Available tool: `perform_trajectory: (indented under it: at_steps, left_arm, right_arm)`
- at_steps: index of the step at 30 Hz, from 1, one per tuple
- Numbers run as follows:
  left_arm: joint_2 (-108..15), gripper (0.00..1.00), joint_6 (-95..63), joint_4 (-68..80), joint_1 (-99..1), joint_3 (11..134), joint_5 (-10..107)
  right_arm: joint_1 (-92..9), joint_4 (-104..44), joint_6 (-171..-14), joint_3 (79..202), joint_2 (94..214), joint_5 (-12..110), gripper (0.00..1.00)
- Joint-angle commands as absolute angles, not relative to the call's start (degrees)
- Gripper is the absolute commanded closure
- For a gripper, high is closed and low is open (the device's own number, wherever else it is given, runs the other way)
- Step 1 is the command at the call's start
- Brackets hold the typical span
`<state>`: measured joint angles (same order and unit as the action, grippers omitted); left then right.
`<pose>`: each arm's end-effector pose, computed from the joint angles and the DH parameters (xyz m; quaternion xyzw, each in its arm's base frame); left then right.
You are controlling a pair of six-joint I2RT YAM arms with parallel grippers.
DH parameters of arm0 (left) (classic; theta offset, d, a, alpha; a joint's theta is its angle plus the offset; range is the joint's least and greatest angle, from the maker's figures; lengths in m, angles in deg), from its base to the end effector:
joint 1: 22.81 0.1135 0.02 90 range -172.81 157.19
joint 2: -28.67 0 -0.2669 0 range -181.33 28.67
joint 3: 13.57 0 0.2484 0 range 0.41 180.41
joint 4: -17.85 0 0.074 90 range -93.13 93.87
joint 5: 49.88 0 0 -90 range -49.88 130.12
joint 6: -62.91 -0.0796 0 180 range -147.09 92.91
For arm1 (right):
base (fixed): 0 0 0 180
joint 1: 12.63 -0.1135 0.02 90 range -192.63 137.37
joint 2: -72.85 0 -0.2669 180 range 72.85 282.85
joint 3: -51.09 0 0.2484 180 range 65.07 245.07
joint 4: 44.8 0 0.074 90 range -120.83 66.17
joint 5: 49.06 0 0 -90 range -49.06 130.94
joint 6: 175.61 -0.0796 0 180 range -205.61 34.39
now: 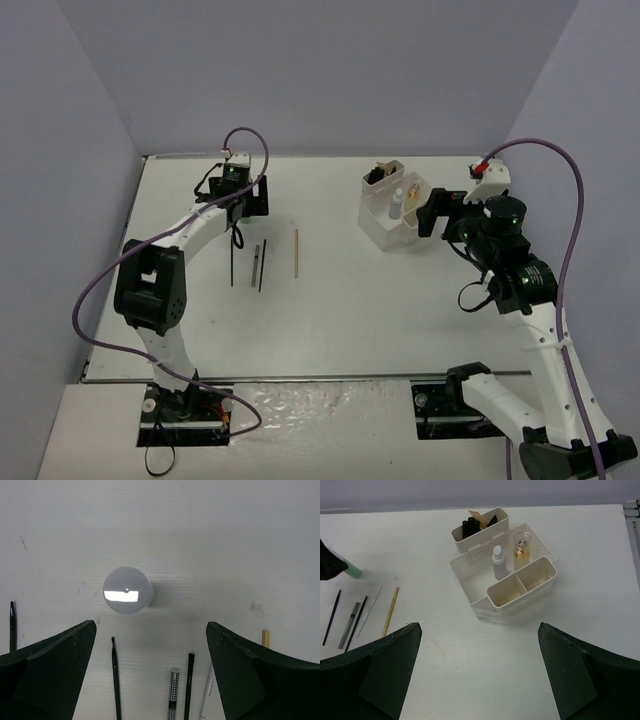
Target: Organize the makeup
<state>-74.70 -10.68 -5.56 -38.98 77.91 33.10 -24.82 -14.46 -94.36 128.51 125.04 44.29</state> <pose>0.4346 -0.1159 0.2336 -0.0300 0.8865 -0.0764 0.4554 0.2277 0.0539 0.4166 -0.0419 0.7367 0.1438 0.6594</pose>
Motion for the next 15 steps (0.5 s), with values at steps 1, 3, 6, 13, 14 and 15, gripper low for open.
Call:
perform_trajectory:
  at_steps: [1, 3, 6, 13, 14, 15]
  left_arm:
    - [-76.49, 0.12, -7.94, 2.01, -36.81, 82.32, 32.74]
    - [-77.93, 0.14, -7.58, 4.3, -36.42, 82.13, 32.7]
    - [-79.34, 0.17, -7.25, 6.89, -36.19, 82.21, 32.41]
    - [-81.77, 0.27, -6.76, 9.91, -36.17, 81.74, 31.87]
    - [-81.96, 0.32, -6.67, 10.15, -36.17, 81.55, 31.92]
    - [-82.07, 0.36, -6.58, 10.43, -36.17, 81.41, 31.98]
  right_arm:
    - [-24.85, -18.96, -93.99, 127.56, 123.68, 45.25, 0.0]
    - [-24.85, -19.23, -93.94, 127.12, 123.27, 45.35, 0.0]
    - [-24.85, -19.32, -93.63, 127.01, 123.06, 45.2, 0.0]
    - [-24.94, -19.67, -93.15, 126.57, 122.79, 44.97, 0.0]
    - [-24.94, -19.67, -93.11, 126.47, 122.83, 44.92, 0.0]
    - [-24.94, -19.7, -93.08, 126.38, 122.83, 44.9, 0.0]
